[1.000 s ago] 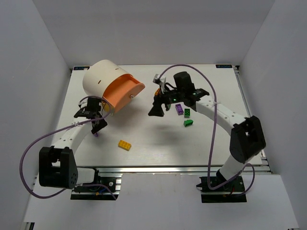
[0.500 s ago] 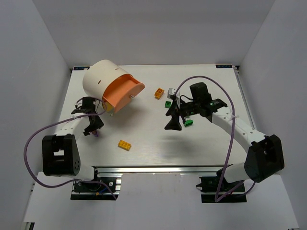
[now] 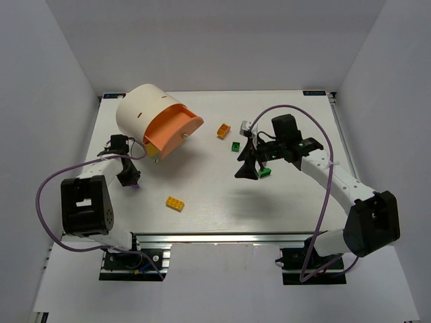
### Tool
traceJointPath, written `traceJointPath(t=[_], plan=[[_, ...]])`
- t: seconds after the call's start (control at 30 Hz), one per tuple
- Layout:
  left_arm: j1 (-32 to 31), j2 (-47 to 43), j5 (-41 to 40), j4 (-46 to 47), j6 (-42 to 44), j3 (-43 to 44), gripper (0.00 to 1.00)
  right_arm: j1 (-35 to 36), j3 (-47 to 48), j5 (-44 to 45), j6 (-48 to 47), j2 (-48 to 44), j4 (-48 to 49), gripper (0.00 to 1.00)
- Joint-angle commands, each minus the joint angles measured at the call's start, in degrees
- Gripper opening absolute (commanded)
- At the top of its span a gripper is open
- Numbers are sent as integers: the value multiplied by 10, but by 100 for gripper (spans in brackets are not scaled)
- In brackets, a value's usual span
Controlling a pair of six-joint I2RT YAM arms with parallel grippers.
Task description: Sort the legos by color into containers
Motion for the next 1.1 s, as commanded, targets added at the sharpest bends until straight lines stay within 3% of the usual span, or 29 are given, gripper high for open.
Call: traceJointPath(t=[0.0,0.17,0.27,0.3,0.37,0.4,0.5,0.67,0.8,1.07], plan=[[4,-59,29,-11,-32,19,9,-10,24,8,2,-14,-7,79],[-10,-218,49,-77,-99,7,1,-15,18,3,-20,-30,-18,68],[-10,-334,67,-112,-108,17,0,-20,11,3,-24,-33,-18,50],[-10,-374,71,-120,-107,32,0,-23,10,2,-24,-31,-19,33],[-10,-403,86,-124,-98,46,0,-25,10,1,-22,-21,-18,14],[-10,-414,98,-118,-95,53,0,-24,12,5,-17,-16,-20,0],[-10,-434,181,-60,-83,74,0,-26,24,27,18,3,-10,0],[-15,-347,347,50,-75,126,0,-32,46,62,72,26,1,0],[-22,-275,387,85,-51,181,0,-40,46,66,89,25,2,0],[-77,-158,393,60,21,297,6,-50,22,81,87,-1,2,0]])
